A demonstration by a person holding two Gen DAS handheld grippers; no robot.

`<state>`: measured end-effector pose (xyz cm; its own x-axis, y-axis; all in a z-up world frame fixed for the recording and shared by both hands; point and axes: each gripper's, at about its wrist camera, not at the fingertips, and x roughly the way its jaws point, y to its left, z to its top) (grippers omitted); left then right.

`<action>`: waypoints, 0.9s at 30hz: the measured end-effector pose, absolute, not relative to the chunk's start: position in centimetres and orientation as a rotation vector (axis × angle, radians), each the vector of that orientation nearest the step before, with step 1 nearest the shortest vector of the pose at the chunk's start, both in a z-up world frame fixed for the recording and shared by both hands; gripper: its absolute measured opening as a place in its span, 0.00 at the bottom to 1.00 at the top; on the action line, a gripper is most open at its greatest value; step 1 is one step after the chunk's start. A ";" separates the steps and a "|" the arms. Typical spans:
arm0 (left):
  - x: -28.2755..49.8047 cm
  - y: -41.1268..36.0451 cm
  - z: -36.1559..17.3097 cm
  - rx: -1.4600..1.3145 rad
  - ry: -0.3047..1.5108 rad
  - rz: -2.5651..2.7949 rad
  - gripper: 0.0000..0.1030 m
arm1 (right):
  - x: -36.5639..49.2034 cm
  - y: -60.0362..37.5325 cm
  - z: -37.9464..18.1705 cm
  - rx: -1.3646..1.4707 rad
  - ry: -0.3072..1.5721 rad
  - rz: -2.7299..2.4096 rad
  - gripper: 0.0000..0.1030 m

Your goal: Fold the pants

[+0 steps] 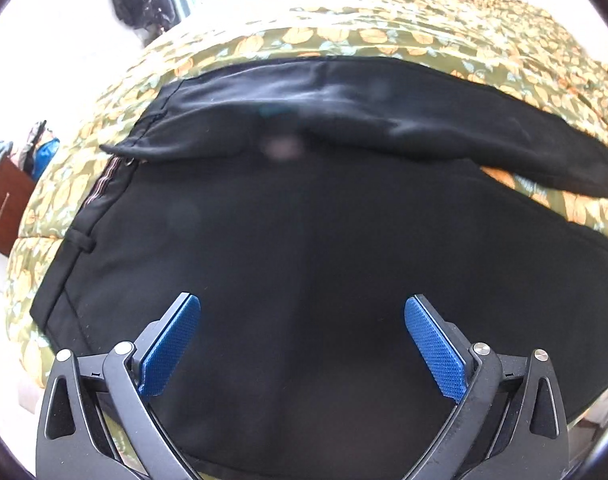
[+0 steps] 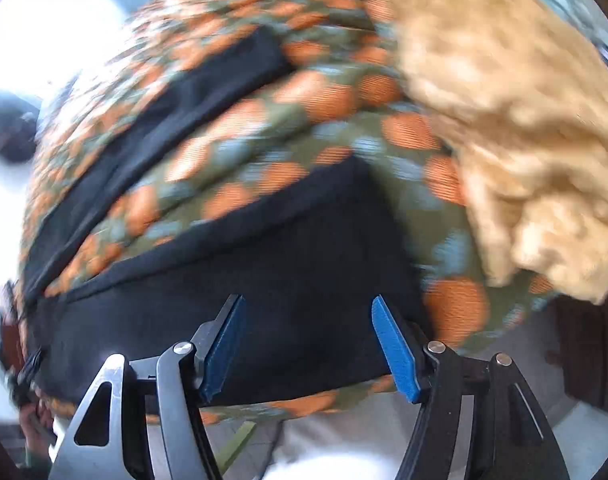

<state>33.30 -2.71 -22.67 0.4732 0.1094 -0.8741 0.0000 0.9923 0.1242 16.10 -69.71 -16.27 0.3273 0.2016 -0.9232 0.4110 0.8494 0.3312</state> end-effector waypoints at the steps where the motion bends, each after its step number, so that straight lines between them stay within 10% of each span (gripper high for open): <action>1: 33.4 -2.6 -23.0 0.119 1.082 0.069 0.99 | 16.3 -69.1 -16.8 0.612 1.261 -0.114 0.69; 13: 40.7 -2.3 -17.7 0.033 0.927 0.110 0.99 | 32.9 -67.0 -11.9 0.325 1.114 -0.068 0.75; 22: 37.5 -0.2 -18.4 0.090 0.943 0.150 0.99 | 45.8 -76.1 -18.5 0.329 1.187 -0.283 0.75; 23: 37.1 0.3 -19.0 0.093 0.966 0.162 0.99 | 46.1 -76.0 -18.7 0.324 1.185 -0.259 0.72; 27: 35.9 1.3 -20.1 0.073 1.010 0.178 0.99 | 44.0 -75.1 -17.3 0.274 1.117 -0.274 0.07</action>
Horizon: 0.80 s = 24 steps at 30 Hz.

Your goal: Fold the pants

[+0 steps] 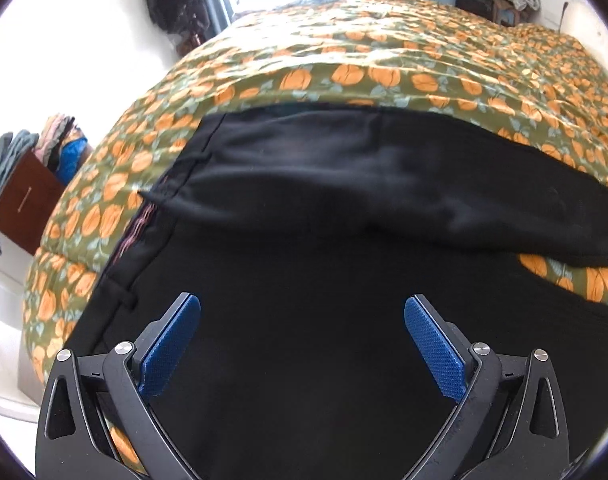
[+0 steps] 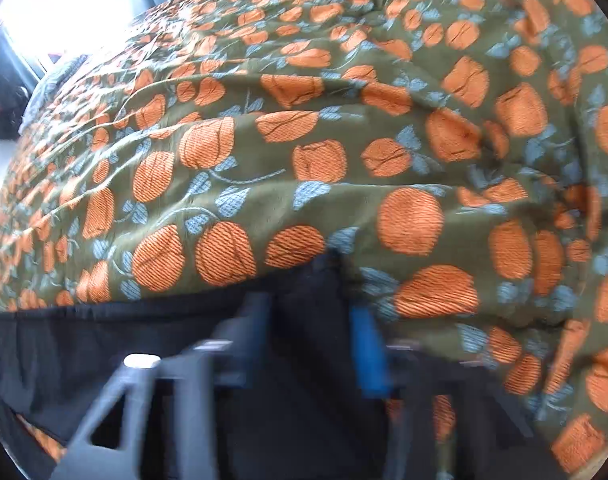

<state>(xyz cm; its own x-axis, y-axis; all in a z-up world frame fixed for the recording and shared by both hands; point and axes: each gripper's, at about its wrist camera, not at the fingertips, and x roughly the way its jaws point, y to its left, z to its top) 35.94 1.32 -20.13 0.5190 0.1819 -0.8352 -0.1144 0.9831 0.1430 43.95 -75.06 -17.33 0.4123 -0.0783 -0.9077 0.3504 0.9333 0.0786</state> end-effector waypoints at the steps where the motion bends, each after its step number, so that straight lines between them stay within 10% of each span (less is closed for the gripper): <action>1: 35.7 1.4 -20.2 0.072 1.008 0.176 0.99 | 42.3 -74.2 -16.3 0.274 1.075 -0.257 0.07; 7: 34.6 0.3 -20.2 0.104 0.990 0.149 0.99 | 29.7 -66.8 -8.6 0.111 0.871 -0.106 0.05; 14: 33.4 -1.5 -21.1 0.110 1.009 0.109 0.99 | 15.0 -65.6 -12.6 0.258 1.009 -0.297 0.05; 16: 33.0 -2.0 -21.2 0.117 1.010 0.100 0.99 | 12.9 -65.2 -13.3 0.247 1.053 -0.372 0.14; 18: 32.3 -2.5 -21.0 0.126 0.995 0.085 0.99 | 10.7 -64.5 -12.2 0.273 1.000 -0.403 0.51; 20: 31.7 -2.9 -20.9 0.132 0.984 0.078 0.99 | 9.8 -62.6 -10.7 0.304 0.904 -0.370 0.66; 24: 31.7 -3.7 -21.3 0.102 1.006 0.056 0.99 | 11.5 -57.8 -11.1 0.458 0.832 -0.097 0.67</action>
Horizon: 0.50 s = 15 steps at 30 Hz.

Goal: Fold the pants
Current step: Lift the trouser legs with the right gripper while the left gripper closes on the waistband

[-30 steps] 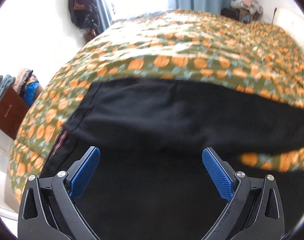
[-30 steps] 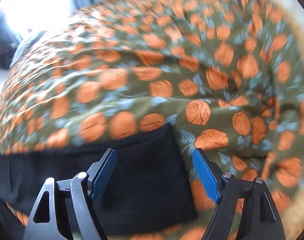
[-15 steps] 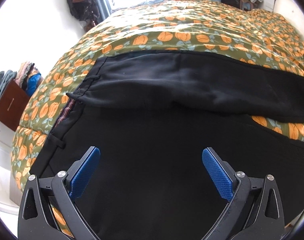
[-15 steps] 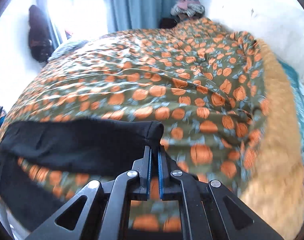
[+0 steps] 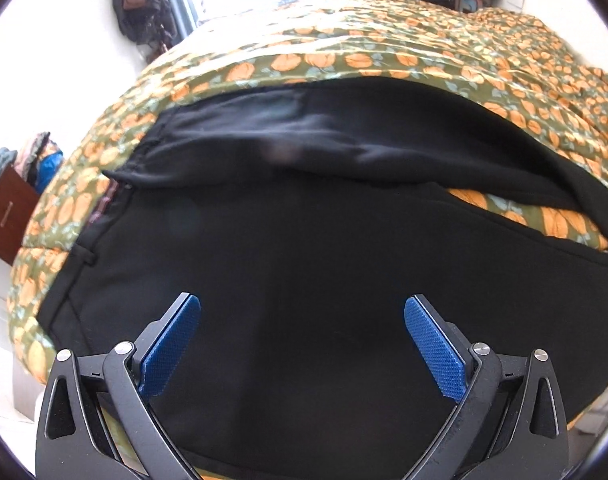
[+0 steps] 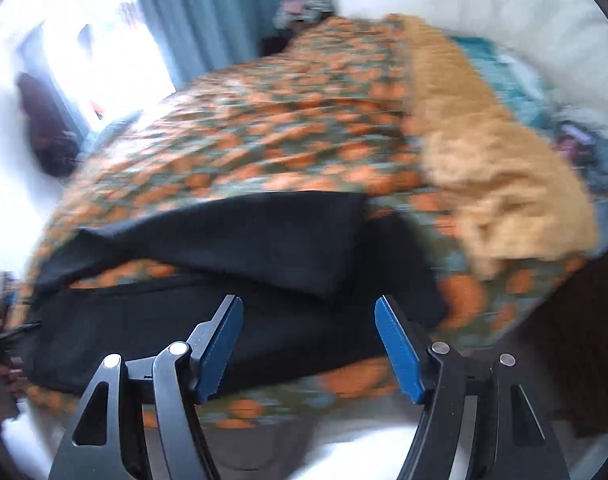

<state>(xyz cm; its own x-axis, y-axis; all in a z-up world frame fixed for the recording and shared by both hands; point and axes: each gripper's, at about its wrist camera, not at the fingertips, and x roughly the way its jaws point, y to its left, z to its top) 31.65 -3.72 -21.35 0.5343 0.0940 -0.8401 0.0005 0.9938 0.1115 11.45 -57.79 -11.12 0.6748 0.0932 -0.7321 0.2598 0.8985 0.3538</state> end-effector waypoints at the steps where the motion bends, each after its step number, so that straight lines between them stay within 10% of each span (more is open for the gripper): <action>1: 31.8 -4.0 -21.3 0.097 1.007 0.049 0.99 | 12.6 -56.8 -12.0 0.519 0.837 -0.033 0.67; 15: 35.0 -7.6 -25.2 0.198 1.046 0.000 1.00 | 17.0 -60.9 -20.9 0.990 0.689 -0.385 0.60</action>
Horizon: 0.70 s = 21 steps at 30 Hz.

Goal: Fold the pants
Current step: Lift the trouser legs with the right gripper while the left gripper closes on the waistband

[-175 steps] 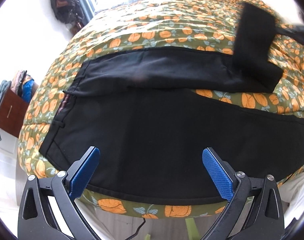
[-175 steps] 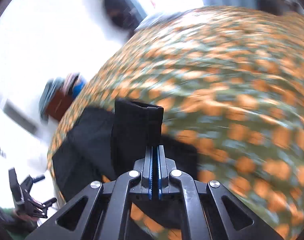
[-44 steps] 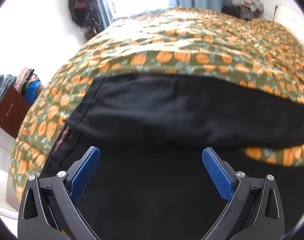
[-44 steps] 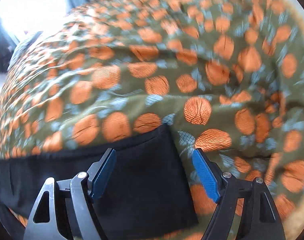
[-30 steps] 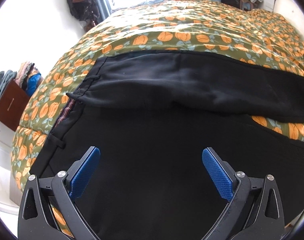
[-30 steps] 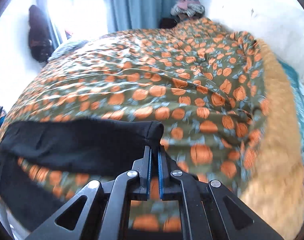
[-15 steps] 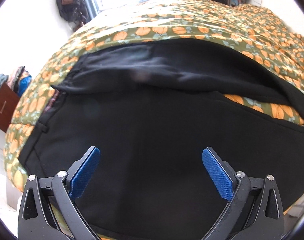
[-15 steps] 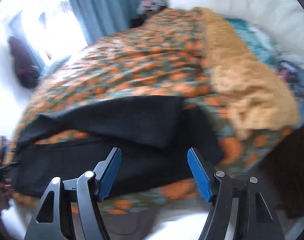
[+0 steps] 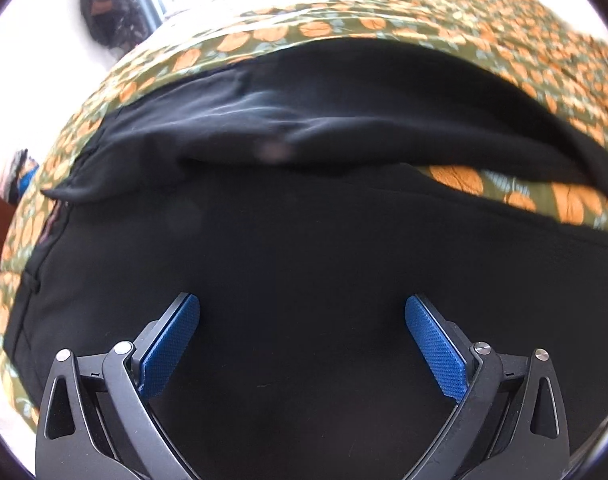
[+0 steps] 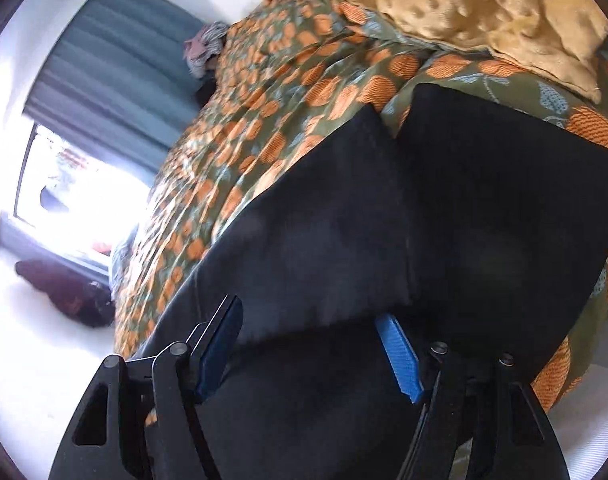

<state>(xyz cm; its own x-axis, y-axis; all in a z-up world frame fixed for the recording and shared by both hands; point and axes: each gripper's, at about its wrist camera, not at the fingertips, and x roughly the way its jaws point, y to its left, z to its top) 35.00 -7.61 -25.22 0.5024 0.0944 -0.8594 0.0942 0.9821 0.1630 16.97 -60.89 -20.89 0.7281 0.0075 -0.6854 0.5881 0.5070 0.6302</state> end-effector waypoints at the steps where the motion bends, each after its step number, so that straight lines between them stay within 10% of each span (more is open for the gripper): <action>1: 35.0 -7.7 -25.1 0.208 1.045 -0.003 1.00 | 17.4 -60.8 -20.8 0.976 0.707 -0.418 0.56; 3: 35.4 -7.6 -24.9 0.209 1.069 -0.017 1.00 | 17.5 -61.2 -20.6 0.944 0.730 -0.440 0.21; 5: 35.9 -7.3 -24.2 0.195 1.095 -0.040 0.99 | 17.7 -61.8 -20.0 0.942 0.724 -0.433 0.07; 14: 45.3 -6.5 -17.0 -0.208 1.046 -0.236 0.99 | 17.3 -60.9 -10.9 0.702 0.627 -0.205 0.06; 21: 53.9 -7.5 -21.5 -0.437 1.168 -0.217 0.99 | 15.3 -58.4 -5.3 0.587 0.569 -0.064 0.06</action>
